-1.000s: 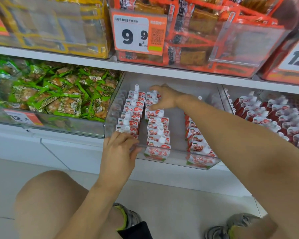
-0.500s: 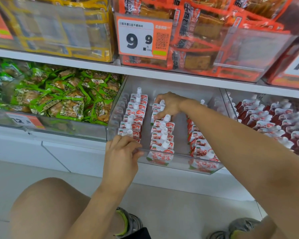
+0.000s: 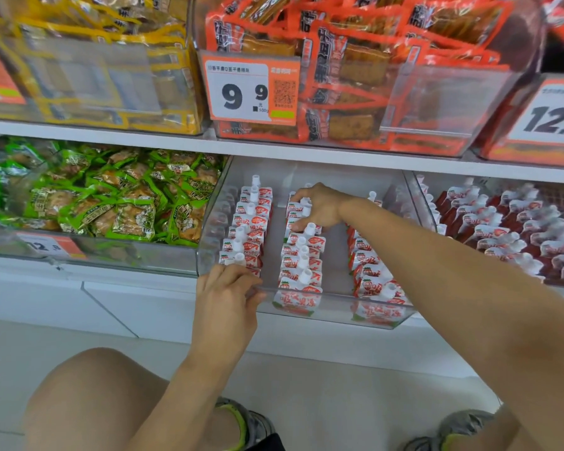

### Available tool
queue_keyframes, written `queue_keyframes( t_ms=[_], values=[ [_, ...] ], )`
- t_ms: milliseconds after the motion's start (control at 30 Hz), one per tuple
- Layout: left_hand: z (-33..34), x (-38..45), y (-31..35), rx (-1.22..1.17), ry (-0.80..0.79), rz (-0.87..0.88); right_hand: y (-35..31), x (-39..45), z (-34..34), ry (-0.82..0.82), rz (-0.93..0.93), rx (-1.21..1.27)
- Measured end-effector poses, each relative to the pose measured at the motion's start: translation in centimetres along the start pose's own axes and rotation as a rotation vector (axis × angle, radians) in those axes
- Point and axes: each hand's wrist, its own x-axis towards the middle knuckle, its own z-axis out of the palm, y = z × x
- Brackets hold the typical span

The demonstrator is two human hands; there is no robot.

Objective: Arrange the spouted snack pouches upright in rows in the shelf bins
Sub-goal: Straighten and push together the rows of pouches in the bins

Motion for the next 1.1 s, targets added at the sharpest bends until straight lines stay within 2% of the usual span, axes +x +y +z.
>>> queue_keyframes(
  t_ms=[33, 100, 200, 233, 333, 400, 467, 567, 667, 733, 767, 867, 967, 1033, 1100],
  values=[
    [-0.3, 0.0, 0.1, 0.002, -0.018, 0.015, 0.1, -0.3, 0.0, -0.006, 0.002, 0.025],
    [-1.6, 0.6, 0.6, -0.097, -0.039, 0.027, 0.1, -1.7, 0.0, 0.036, 0.039, 0.231],
    [-3.3, 2.9, 3.0, -0.378, -0.053, -0.057, -0.6, -5.6, 1.0, 0.203, 0.176, 0.472],
    [-3.0, 4.2, 3.6, -0.407, -0.115, -0.112, -1.0, -7.1, 1.6, 0.213, 0.206, 0.499],
    [-1.2, 8.1, 4.3, -0.316, -0.503, -0.313, -2.7, -11.3, 3.8, 0.076, 0.198, 0.563],
    [0.0, 9.4, 4.0, -0.344, -0.705, -0.382, -3.3, -12.7, 4.6, 0.018, 0.124, 0.694],
    [0.9, 9.8, 3.8, -0.416, -0.801, -0.427, -3.6, -13.4, 4.5, -0.02, 0.107, 0.823],
    [1.7, 9.7, 3.2, -0.542, -0.851, -0.471, -3.2, -13.5, 4.1, -0.072, 0.108, 0.907],
    [1.3, 10.3, 2.2, -0.811, -0.964, -0.58, -3.1, -13.7, 3.3, -0.147, 0.129, 0.971],
    [1.2, 11.2, 2.1, -0.865, -0.955, -0.621, -2.6, -12.5, 3.2, -0.055, 0.207, 0.932],
    [1.4, 11.9, 2.5, -0.808, -0.903, -0.602, -2.2, -11.3, 3.3, 0.033, 0.242, 0.892],
    [3.5, 14.0, 4.6, -0.611, -0.668, -0.508, -2.1, -7.5, 3.8, 0.261, 0.303, 0.919],
    [5.6, 15.9, 5.4, -0.557, -0.459, -0.528, -1.4, -3.8, 4.8, 0.412, 0.319, 0.915],
    [7.1, 17.0, 4.7, -0.597, -0.416, -0.569, -1.0, -2.2, 5.3, 0.446, 0.332, 0.936],
    [8.6, 17.5, 4.1, -0.64, -0.432, -0.617, -0.8, -1.1, 5.9, 0.377, 0.348, 0.976]
  ],
)
